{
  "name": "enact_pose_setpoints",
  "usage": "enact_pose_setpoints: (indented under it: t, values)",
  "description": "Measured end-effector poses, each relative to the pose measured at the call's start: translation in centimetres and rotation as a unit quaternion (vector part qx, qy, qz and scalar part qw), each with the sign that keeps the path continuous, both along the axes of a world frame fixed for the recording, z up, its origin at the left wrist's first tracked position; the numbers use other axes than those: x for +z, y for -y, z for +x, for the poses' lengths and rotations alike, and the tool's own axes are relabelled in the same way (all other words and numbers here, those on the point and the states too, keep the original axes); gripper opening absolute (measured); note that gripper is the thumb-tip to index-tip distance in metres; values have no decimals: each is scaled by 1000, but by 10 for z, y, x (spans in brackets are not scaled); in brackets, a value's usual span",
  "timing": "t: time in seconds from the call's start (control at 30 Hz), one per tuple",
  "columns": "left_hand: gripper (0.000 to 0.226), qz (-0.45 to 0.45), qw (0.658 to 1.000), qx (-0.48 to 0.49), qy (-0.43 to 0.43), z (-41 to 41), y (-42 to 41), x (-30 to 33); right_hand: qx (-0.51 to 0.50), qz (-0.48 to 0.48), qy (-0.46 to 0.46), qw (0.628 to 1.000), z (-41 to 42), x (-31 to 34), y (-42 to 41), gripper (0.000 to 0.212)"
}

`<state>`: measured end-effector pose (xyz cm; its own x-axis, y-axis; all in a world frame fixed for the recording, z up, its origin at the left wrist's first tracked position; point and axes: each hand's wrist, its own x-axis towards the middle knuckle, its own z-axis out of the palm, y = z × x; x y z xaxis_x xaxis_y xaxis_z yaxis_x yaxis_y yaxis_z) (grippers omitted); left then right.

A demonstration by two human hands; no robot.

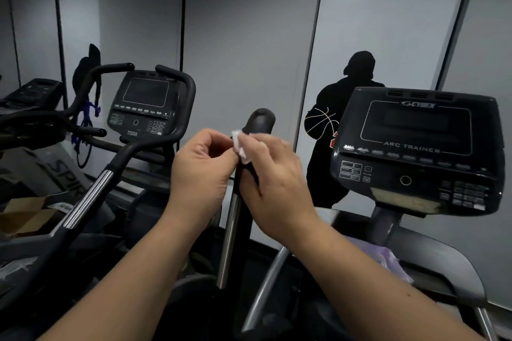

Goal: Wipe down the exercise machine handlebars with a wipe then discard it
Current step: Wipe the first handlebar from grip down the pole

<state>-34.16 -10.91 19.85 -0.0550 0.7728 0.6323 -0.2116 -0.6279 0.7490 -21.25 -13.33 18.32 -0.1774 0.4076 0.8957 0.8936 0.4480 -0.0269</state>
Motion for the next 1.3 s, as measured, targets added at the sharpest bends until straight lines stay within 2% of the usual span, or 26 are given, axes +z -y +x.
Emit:
enact_pose_setpoints:
  t: [0.07, 0.17, 0.23, 0.27, 0.33, 0.43, 0.53, 0.6, 0.7, 0.73, 0.8, 0.87, 1.0, 1.13, 1.17, 1.3]
  values:
    - [8, 3, 1000, -16, -22, 1, 10, -3, 8, 17, -39, 999, -3, -5, 5, 36]
    - [11, 17, 997, -11, -71, -2, 20, -9, 93, -8, -186, 978, -1, -10, 16, 13]
    - [14, 13, 996, 30, -78, -9, 14, -16, 129, -62, -277, 950, -1, -22, 23, 15]
    - [13, 2, 995, 49, -86, -12, 9, -21, 130, -80, -290, 945, -1, -30, 25, 18]
    - [10, -29, 990, 67, -117, -14, 1, -32, 106, -79, -270, 954, -1, -42, 21, 18]
    - [9, -63, 988, 31, -139, -5, -5, -44, 59, -58, -229, 970, 2, -57, 7, 20]
    - [7, -51, 986, 49, -152, 6, -10, -44, 44, -67, -130, 988, 0, -81, 5, 21]
    - [5, -43, 982, 60, -174, 10, -15, -38, 57, -62, -107, 991, 1, -82, 6, 18]
    - [19, -48, 978, 50, -197, 19, -19, -28, 58, -56, -227, 971, 7, -61, -5, 26]
    - [26, -53, 978, 45, -196, 22, -21, -26, 59, -56, -231, 970, 7, -58, -5, 26]
    - [34, -52, 978, 45, -199, 26, -24, -25, 66, -57, -172, 981, 4, -70, 2, 20]
    - [28, -47, 979, 40, -197, 28, -28, -29, 79, -78, -141, 984, 3, -80, 10, 21]
    - [22, -55, 984, -16, -170, 24, -35, -33, 78, -58, -246, 964, 4, -57, -1, 28]
    - [45, -72, 976, -41, -202, 16, -38, -27, 79, -106, -265, 955, -2, -76, 9, 29]
    - [46, -71, 973, -49, -212, 14, -39, -25, 84, -116, -281, 949, -3, -79, 11, 29]
    - [30, -62, 972, -58, -220, 13, -44, -25, 92, -98, -360, 923, 1, -62, 0, 23]
